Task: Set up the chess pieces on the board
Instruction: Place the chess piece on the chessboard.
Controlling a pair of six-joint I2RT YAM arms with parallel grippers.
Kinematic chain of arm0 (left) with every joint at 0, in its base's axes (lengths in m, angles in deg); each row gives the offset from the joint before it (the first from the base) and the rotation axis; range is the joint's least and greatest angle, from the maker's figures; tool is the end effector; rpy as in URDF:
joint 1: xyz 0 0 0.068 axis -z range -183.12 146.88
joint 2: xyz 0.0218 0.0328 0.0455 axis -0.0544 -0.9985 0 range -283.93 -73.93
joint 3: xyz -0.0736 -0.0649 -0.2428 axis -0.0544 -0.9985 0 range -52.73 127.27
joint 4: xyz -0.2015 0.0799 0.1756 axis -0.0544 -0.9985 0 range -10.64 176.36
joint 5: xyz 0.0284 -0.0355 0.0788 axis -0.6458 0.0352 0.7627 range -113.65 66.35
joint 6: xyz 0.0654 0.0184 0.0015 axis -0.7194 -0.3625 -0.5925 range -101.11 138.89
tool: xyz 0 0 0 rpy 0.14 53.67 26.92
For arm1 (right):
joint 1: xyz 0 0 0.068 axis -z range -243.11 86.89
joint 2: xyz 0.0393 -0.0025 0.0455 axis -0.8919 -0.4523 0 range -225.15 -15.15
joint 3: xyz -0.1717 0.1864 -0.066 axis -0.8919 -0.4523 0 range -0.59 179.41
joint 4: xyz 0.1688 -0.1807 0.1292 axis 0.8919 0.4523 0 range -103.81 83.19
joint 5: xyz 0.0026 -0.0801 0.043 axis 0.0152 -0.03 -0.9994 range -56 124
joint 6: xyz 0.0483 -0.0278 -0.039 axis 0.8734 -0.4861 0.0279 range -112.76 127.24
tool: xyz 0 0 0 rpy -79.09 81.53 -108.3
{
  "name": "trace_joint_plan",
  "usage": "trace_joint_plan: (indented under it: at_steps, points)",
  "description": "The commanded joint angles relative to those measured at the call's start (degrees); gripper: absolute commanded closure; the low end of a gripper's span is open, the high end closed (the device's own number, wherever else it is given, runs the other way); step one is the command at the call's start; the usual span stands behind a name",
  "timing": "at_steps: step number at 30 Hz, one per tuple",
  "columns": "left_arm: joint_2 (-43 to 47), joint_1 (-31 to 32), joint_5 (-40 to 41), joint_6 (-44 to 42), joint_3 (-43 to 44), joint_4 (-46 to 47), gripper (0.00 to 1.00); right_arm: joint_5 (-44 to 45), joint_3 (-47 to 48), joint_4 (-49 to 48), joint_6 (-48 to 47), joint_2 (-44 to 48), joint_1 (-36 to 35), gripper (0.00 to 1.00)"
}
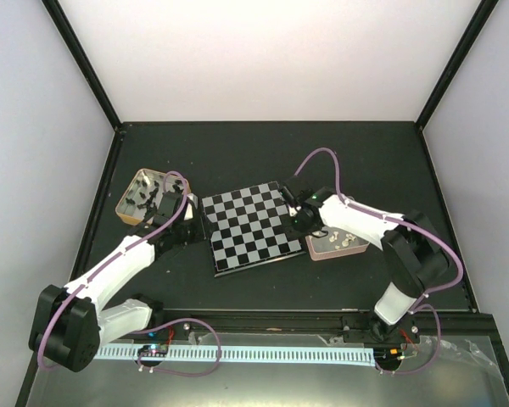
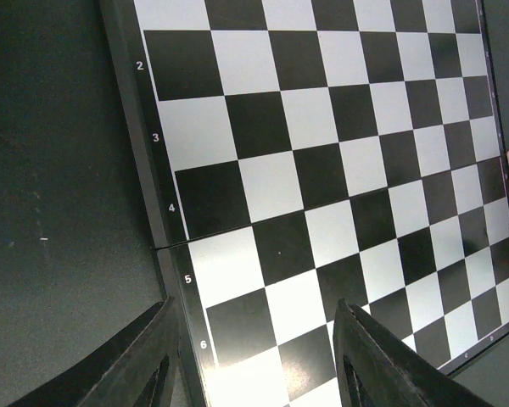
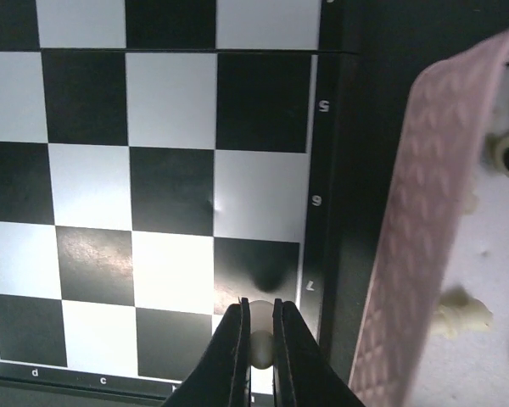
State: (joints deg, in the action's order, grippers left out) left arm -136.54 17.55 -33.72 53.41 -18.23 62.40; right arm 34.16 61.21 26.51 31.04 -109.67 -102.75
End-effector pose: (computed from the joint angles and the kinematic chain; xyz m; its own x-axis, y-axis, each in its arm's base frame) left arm 0.2242 -0.0947 0.1658 -0.8620 -0.2711 -0.4282 -0.0490 0.8855 -0.4620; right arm 0.2555 0.2114 0.1502 -0.9311 -0.2474 -0.2680 -0.2859 0.9513 0.1153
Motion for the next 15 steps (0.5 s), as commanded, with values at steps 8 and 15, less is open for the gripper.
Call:
trace_joint_plan:
  at_steps: [8, 15]
  points:
    - [0.1, 0.3, 0.3, -0.3, 1.1, 0.2, 0.47, -0.9, 5.6, 4.8, -2.6, -5.6, -1.5, 0.96]
    - [-0.7, 0.3, 0.1, -0.4, 1.3, 0.5, 0.47, -0.8, 6.3, 5.0, -2.8, -5.4, -1.5, 0.73]
